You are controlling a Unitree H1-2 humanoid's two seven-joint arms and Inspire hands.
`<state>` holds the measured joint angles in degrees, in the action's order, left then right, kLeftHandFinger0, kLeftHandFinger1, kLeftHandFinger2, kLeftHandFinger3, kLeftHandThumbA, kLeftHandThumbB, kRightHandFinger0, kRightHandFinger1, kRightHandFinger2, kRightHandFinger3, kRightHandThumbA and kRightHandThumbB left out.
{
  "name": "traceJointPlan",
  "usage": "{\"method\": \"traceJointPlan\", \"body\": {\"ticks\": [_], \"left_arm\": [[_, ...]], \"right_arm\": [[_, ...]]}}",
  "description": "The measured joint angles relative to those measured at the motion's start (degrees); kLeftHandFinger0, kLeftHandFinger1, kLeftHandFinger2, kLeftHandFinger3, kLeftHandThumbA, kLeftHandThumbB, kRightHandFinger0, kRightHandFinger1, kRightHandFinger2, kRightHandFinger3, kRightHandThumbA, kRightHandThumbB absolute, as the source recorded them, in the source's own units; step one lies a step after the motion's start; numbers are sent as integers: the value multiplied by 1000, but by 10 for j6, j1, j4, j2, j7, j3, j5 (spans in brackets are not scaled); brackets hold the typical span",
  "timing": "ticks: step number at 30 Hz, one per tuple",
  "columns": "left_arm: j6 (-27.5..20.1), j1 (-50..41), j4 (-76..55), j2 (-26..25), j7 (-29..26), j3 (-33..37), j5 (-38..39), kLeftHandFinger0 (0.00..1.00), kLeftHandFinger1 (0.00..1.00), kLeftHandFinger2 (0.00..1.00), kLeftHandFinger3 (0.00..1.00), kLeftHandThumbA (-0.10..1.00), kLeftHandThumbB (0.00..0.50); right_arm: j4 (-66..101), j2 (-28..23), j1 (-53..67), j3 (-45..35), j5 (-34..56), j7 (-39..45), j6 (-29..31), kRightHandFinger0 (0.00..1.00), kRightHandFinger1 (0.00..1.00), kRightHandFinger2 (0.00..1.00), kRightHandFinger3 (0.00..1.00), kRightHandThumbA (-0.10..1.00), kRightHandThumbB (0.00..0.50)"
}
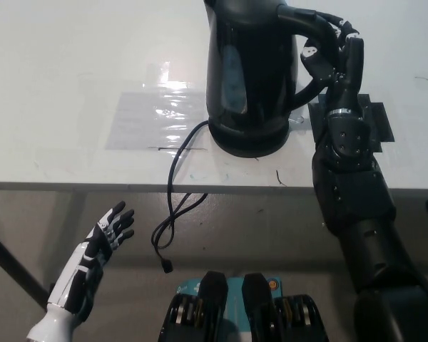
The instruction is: A kettle and its base are kept separately on the desk infront of the robot and the robot uses its right hand to lift the kettle by its handle and places it on its base to align it correctly.
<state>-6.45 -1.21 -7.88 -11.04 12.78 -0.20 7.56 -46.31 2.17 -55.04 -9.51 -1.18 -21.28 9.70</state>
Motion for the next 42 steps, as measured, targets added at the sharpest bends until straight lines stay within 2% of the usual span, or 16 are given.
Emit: {"method": "traceJointPlan", "body": {"ticks": [4, 9, 14, 16, 24, 26, 32, 40, 42], "left_arm": [[0, 0, 0, 0, 0, 0, 0, 1000, 1000, 1000, 1000, 1000, 19], [0, 0, 0, 0, 0, 0, 0, 1000, 1000, 1000, 1000, 996, 0], [0, 1, 0, 0, 0, 0, 0, 1000, 1000, 1000, 1000, 1000, 3], [0, 1, 0, 0, 0, 0, 0, 1000, 1000, 1000, 1000, 1000, 13], [0, 1, 0, 0, 0, 0, 0, 1000, 1000, 1000, 1000, 1000, 0], [0, 1, 0, 0, 0, -1, 0, 1000, 1000, 1000, 1000, 1000, 22], [0, 1, 0, 0, 0, -1, 0, 1000, 1000, 1000, 1000, 1000, 14], [0, 1, 1, -1, 0, -1, 0, 1000, 1000, 1000, 1000, 1000, 5], [0, 1, 1, -1, 0, -1, -1, 1000, 1000, 1000, 1000, 1000, 6]], "right_arm": [[0, 0, 2, 3, 0, 0, 6, 0, 88, 575, 666, -100, 109], [0, 0, 5, 7, -1, 1, 10, 0, 192, 671, 706, -100, 127], [9, 1, 11, 10, -1, 1, 11, 0, 211, 684, 706, -100, 93], [24, 5, 21, 10, 2, 1, 11, 0, 230, 697, 726, -100, 88], [61, 16, 44, 9, 6, 6, 11, 0, 276, 711, 767, -100, 77], [66, 17, 48, 9, 6, 8, 10, 0, 281, 714, 767, -100, 77], [93, 18, 59, 9, 10, 11, 4, 0, 278, 696, 763, -100, 72], [105, 18, 59, 10, 12, 14, 3, 0, 266, 678, 738, -100, 101], [105, 17, 59, 12, 9, 14, 3, 0, 230, 655, 735, -100, 103]]}}
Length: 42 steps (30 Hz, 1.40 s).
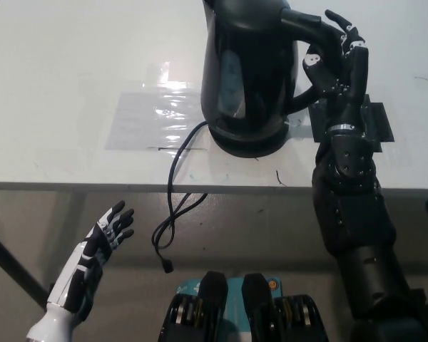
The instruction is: A kettle and its base are kept separately on the desk infront of the robot and the robot uses its right hand to lift the kettle by its handle and places it on its base to align it correctly.
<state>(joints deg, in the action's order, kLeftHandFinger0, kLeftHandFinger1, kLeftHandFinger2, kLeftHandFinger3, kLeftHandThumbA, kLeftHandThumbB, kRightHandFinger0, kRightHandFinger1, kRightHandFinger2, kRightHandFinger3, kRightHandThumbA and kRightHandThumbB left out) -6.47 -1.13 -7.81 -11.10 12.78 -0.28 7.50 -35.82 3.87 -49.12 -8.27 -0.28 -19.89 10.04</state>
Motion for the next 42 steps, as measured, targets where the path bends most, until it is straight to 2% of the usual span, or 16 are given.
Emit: {"method": "traceJointPlan", "body": {"ticks": [12, 16, 22, 26, 27, 31, 42], "left_arm": [[0, 0, 0, 0, 0, 0, 1, 1000, 1000, 1000, 1000, 1000, 9], [0, 0, 0, 0, 0, 0, 2, 1000, 1000, 1000, 1000, 1000, 14], [0, 0, 3, 0, 0, -1, 2, 1000, 1000, 1000, 1000, 1000, 5], [0, 0, 3, 0, 0, -1, 2, 1000, 1000, 1000, 1000, 1000, 11], [0, 0, 3, 0, 0, -1, 2, 1000, 1000, 1000, 1000, 1000, 12], [0, 1, 3, 0, 0, -1, 2, 1000, 1000, 1000, 1000, 1000, 7], [0, 5, 3, 0, 0, -1, 2, 1000, 1000, 1000, 1000, 1000, 26]], "right_arm": [[-10, -21, 0, 21, -51, -15, 0, 0, 211, 633, 737, -100, 115], [-14, -25, 0, 24, -56, -17, 0, 0, 220, 651, 751, -100, 104], [-15, -25, 0, 23, -54, -17, 1, 0, 213, 633, 730, -100, 100], [-20, -25, 0, 23, -54, -19, 4, 0, 197, 608, 720, -100, 114], [-22, -25, 0, 23, -54, -21, 7, 0, 191, 608, 720, -100, 94], [-30, -23, 0, 19, -46, -19, 16, 0, 199, 613, 716, -100, 77], [-61, -15, -8, 7, -11, -14, 38, 0, 183, 652, 723, -100, 104]]}}
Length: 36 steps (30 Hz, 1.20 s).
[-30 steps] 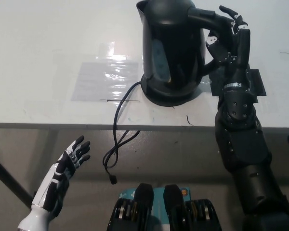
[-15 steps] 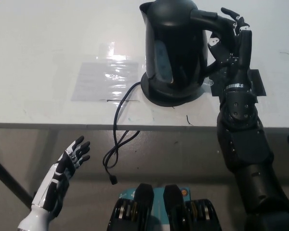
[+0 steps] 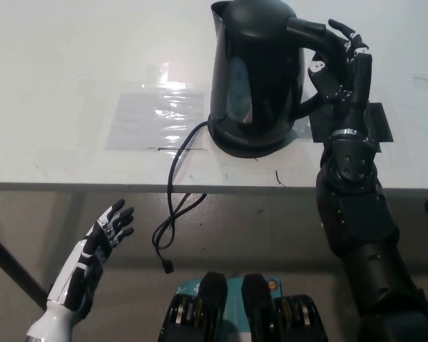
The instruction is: A kettle and its base are kept separately on the desk infront of the robot and the robot uses its right hand to lift the kettle by its handle and places it on its base to align it correctly.
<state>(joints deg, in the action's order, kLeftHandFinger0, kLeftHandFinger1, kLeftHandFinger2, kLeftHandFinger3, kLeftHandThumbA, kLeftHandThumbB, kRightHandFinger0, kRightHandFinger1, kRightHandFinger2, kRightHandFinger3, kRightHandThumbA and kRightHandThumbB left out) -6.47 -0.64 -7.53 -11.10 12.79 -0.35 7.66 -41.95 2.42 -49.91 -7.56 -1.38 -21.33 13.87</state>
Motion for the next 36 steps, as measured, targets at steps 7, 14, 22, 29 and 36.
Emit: {"method": "traceJointPlan", "body": {"ticks": [7, 14, 22, 29, 36], "left_arm": [[0, 0, 0, 0, 0, 0, 0, 1000, 1000, 1000, 1000, 1000, 10], [0, 3, 0, 0, 0, 0, 0, 1000, 1000, 1000, 1000, 1000, 13], [0, 9, 0, 0, 0, -1, 0, 1000, 1000, 1000, 1000, 1000, 29], [1, 9, 0, 0, 0, -1, 0, 1000, 1000, 1000, 1000, 1000, 26], [1, 9, 0, 0, 0, -1, 0, 1000, 1000, 1000, 1000, 1000, 30]], "right_arm": [[-15, 3, -6, 0, 5, 1, 10, 0, 192, 655, 719, -100, 114], [-43, 3, -23, 0, 5, 1, 17, 0, 178, 645, 706, -100, 119], [-65, -1, -31, 1, 4, 1, 34, 0, 183, 650, 710, -100, 113], [-75, -3, -35, 5, 3, -1, 42, 0, 153, 602, 685, -100, 138], [-89, -2, -38, 6, 4, -1, 56, 0, 158, 611, 691, -100, 130]]}}
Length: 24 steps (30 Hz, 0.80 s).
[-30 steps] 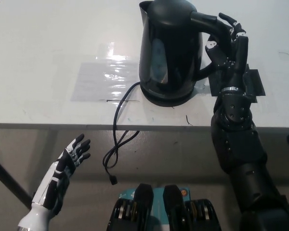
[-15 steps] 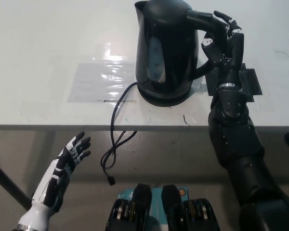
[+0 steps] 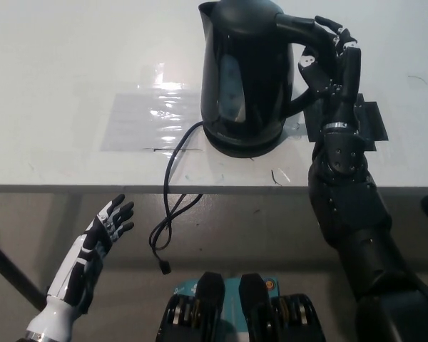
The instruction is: A kettle and its base are kept separately on the desk infront of the robot and the robot uses its right hand to lift the kettle by its handle and places it on its base to align it correctly.
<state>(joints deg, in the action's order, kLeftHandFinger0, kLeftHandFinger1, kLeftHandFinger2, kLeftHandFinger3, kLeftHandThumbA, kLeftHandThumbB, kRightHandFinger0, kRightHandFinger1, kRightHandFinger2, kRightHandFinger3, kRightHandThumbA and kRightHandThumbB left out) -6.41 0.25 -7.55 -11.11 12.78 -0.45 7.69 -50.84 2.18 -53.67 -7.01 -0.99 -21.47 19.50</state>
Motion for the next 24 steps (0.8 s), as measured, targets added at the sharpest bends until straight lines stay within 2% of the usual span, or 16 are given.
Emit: {"method": "traceJointPlan", "body": {"ticks": [13, 15, 19, 24], "left_arm": [[0, 2, -1, 0, 0, 0, 0, 1000, 1000, 1000, 1000, 1000, 33], [0, 2, -1, 0, 0, 0, 0, 1000, 1000, 1000, 1000, 1000, 20], [0, 2, -1, 0, 0, 0, 0, 1000, 1000, 1000, 1000, 1000, 35], [0, 3, -1, 0, 0, 0, 0, 1000, 1000, 1000, 1000, 1000, 22]], "right_arm": [[-39, 1, -17, 16, -8, -16, 21, 0, 145, 593, 692, -100, 129], [-43, 1, -21, 21, -12, -20, 21, 0, 136, 585, 691, -100, 130], [-47, 2, -25, 29, -23, -29, 21, 0, 145, 592, 705, -100, 124], [-54, 4, -30, 42, -33, -39, 21, 0, 181, 606, 693, -100, 134]]}}
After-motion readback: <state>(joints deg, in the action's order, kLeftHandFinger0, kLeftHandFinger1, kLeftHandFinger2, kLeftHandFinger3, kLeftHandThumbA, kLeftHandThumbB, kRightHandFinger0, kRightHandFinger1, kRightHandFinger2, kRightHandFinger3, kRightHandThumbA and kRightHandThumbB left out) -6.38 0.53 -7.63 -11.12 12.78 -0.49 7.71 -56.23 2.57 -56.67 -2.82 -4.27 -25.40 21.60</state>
